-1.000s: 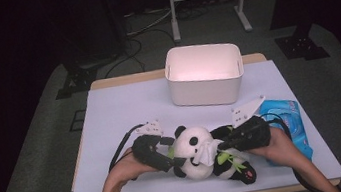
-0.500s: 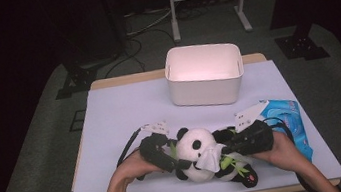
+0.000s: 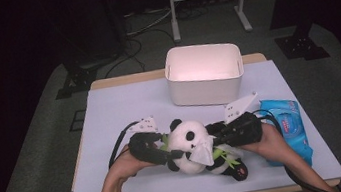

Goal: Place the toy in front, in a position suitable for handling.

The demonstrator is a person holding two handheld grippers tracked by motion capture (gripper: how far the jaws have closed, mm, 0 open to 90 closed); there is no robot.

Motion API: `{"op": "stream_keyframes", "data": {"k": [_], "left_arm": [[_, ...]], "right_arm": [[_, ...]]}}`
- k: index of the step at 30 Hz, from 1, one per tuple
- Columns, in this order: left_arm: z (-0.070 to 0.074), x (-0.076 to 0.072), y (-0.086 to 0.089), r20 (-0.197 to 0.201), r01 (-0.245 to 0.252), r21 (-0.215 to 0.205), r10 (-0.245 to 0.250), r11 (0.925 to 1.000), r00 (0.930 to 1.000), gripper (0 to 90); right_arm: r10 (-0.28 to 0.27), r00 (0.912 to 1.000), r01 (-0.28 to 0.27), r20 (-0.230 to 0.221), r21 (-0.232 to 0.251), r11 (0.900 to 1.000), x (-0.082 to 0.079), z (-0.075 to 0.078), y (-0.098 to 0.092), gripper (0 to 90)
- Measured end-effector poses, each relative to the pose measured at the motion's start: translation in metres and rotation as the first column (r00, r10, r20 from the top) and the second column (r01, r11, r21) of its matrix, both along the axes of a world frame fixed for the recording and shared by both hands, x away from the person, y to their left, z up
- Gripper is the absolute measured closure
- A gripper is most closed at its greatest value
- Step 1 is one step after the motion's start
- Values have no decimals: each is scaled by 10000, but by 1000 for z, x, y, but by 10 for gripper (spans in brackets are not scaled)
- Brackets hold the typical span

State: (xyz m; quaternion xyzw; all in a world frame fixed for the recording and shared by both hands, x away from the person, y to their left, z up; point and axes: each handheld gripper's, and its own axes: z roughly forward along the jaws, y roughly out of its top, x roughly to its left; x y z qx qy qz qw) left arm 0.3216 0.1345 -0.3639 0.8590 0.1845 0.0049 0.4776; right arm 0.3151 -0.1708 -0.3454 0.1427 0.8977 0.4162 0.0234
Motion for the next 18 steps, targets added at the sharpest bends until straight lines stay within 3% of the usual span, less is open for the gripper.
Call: {"op": "stream_keyframes", "data": {"k": [3,8,10,13,18], "left_arm": [[8,-4,5,459,-302,444,282,9986,9985,330],[3,-4,6,290,-267,309,258,9992,9992,327],[4,-4,6,315,-264,439,250,9987,9992,326],[3,-4,6,253,-302,421,292,9987,9993,324],[0,-1,10,11,-319,310,319,9990,9995,318]], "right_arm": [[63,9999,-64,105,99,9999,6,7,9,840],[264,9995,-276,185,705,9971,10,21,21,840],[286,9990,-305,338,562,9980,9,23,25,840],[298,9994,-305,178,401,9987,10,21,22,839],[-9,10000,11,92,-305,9995,9,10,9,838]]}}
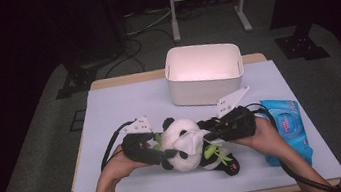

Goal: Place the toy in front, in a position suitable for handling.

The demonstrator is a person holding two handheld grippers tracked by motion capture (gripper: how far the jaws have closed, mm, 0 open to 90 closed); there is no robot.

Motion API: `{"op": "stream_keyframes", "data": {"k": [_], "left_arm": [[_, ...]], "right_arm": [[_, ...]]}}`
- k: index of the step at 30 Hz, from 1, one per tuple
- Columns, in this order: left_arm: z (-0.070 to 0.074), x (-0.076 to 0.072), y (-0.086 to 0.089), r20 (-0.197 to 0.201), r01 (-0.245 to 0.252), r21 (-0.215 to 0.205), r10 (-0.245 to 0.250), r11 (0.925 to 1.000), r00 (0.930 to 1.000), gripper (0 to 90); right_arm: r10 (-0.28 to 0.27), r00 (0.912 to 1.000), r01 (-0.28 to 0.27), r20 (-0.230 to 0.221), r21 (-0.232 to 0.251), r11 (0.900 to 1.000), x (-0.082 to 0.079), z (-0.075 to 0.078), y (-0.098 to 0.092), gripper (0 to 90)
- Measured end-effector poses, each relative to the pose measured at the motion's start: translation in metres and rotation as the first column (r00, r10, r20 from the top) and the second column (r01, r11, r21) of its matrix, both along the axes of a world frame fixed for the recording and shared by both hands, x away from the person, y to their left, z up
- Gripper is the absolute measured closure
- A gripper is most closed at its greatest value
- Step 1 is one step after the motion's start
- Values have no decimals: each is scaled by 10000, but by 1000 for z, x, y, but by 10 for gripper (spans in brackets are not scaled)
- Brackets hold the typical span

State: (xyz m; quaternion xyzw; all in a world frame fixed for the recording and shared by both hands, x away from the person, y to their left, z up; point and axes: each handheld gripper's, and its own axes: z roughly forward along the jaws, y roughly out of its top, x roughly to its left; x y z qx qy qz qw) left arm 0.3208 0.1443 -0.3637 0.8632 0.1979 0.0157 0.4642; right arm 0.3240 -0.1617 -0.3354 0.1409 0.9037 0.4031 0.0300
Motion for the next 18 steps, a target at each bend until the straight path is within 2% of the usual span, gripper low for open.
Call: {"op": "stream_keyframes", "data": {"k": [2,5,8,9,14,18], "left_arm": [[-2,2,1,-69,3,-54,-4,10000,10000,317],[-5,6,6,-503,-291,-95,286,9995,9983,314],[-9,8,11,-833,-486,-262,463,9985,9955,315],[-9,9,11,-875,-504,-264,479,9984,9950,315],[-7,9,11,-827,-589,-235,568,9980,9950,314],[-10,12,14,-955,-675,-285,645,9973,9933,314]], "right_arm": [[-100,9999,101,-94,120,9999,-1,-4,-7,838],[-239,9996,244,-159,277,9993,-3,-5,-17,838],[-494,9985,492,-231,-71,9988,-5,-12,-26,836],[-553,9975,554,-436,7,9985,-5,-15,-29,836],[-505,9971,492,-570,-243,9985,-11,-26,-31,835],[-614,9946,592,-833,-284,9978,-15,-39,-38,835]]}}
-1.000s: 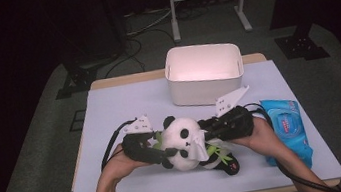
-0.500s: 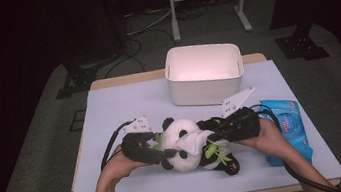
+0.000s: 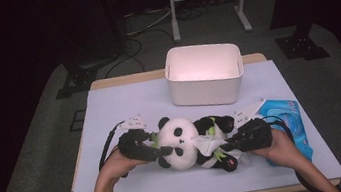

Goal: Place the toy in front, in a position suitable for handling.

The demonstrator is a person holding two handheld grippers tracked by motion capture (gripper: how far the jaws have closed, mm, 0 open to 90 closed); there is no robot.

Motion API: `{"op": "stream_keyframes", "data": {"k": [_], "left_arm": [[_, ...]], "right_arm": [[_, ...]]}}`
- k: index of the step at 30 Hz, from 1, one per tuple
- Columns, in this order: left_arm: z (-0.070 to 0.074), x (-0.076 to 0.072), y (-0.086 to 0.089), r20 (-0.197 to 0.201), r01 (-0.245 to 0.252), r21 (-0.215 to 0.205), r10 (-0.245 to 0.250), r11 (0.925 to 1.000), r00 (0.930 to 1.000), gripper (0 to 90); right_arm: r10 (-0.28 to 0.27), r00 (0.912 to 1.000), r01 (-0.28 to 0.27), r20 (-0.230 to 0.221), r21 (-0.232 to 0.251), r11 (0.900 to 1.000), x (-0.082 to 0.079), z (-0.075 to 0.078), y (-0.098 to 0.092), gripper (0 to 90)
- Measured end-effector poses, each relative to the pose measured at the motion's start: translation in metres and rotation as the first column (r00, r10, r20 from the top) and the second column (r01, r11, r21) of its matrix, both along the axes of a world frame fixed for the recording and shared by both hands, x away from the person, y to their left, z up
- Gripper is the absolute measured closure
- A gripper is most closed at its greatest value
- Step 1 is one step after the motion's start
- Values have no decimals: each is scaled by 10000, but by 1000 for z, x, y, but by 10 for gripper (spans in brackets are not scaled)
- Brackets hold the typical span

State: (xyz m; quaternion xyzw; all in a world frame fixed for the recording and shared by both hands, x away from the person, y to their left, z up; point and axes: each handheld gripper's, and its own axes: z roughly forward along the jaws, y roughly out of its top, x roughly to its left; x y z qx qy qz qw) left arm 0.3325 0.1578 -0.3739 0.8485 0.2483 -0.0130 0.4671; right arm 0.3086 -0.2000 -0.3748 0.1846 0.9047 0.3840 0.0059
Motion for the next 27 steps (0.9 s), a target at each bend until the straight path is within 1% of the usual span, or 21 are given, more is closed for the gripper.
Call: {"op": "stream_keyframes", "data": {"k": [3,5,8,13,15,18,22,23,25,27], "left_arm": [[0,0,0,-11,42,-4,-42,10000,10000,312],[1,-1,-1,-4,43,9,-43,10000,10000,311],[2,-2,-3,19,33,6,-33,10000,10000,307],[5,-4,-6,134,121,111,-123,9999,9998,300],[7,-6,-8,228,147,158,-150,9998,9996,296],[8,-7,-10,306,136,263,-144,9996,9994,295],[9,-8,-13,340,141,213,-148,9997,9993,295],[10,-9,-14,359,118,233,-126,9997,9993,295],[11,-10,-16,422,95,291,-107,9995,9991,295],[12,-11,-17,461,53,329,-68,9994,9989,293]], "right_arm": [[-138,9997,142,-212,174,9997,0,-8,-7,835],[-233,9995,239,-193,278,9993,1,-10,-11,836],[-389,9992,391,-71,432,9983,4,-5,-12,836],[-454,9985,431,306,743,9963,10,11,-5,836],[-304,9988,271,385,827,9962,11,17,1,836],[-58,9987,17,506,809,9967,12,25,13,836],[337,9972,-402,662,996,9942,9,36,27,836],[459,9964,-532,706,1054,9930,9,39,32,836],[772,9936,-851,825,976,9916,7,43,41,836],[1031,9911,-1109,847,935,9894,4,45,50,836]]}}
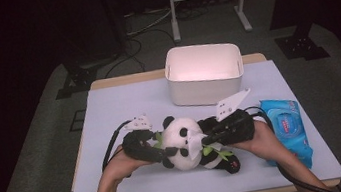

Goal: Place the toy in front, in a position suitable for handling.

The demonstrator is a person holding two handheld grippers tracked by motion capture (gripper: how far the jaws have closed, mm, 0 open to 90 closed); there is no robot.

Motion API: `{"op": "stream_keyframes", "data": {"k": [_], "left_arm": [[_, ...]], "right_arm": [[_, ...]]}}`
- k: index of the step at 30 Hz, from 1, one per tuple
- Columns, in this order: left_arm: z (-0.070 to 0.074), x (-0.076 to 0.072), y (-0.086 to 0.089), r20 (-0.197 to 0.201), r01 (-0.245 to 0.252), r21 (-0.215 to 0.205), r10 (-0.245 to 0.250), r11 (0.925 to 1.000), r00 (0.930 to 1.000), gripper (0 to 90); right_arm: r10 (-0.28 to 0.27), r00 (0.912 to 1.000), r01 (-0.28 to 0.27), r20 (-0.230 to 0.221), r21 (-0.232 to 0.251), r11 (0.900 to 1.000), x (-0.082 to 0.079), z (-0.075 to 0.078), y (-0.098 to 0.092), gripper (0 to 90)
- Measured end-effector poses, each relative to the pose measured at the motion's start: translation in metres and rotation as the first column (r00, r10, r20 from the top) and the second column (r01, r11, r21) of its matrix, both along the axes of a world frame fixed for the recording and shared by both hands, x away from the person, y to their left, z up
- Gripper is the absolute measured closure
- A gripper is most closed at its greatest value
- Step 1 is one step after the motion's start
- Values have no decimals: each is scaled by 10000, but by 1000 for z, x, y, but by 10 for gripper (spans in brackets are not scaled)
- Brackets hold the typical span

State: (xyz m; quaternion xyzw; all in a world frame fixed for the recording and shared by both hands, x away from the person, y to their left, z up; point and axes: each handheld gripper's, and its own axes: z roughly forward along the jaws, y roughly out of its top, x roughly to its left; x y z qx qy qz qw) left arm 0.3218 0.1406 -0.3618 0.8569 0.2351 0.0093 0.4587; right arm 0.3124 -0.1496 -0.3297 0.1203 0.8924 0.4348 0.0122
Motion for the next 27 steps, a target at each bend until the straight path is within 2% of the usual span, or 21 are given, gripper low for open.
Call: {"op": "stream_keyframes", "data": {"k": [2,6,8,11,14,23,27], "left_arm": [[0,0,0,-2,-37,81,37,10000,10000,290],[-1,2,0,-105,-217,-93,216,9997,9997,291],[0,1,-2,-72,-307,-128,306,9994,9995,291],[2,0,-5,29,-356,-71,356,9993,9994,291],[2,-1,-6,42,-376,-63,376,9993,9993,291],[4,-2,-9,-130,-314,6,314,9995,9994,256],[4,-3,-8,-237,-166,-34,165,9999,9996,252]], "right_arm": [[107,9999,-105,119,-160,9998,-3,1,6,836],[200,9998,-199,46,-206,9996,-8,-1,7,835],[240,9994,-228,254,-456,9987,-12,-2,10,835],[229,9991,-211,345,-511,9985,-15,-2,11,835],[178,9995,-165,250,-485,9987,-16,-4,10,835],[-203,9993,222,304,-634,9977,-10,-10,3,850],[-439,9986,455,308,-556,9974,-5,-9,-2,851]]}}
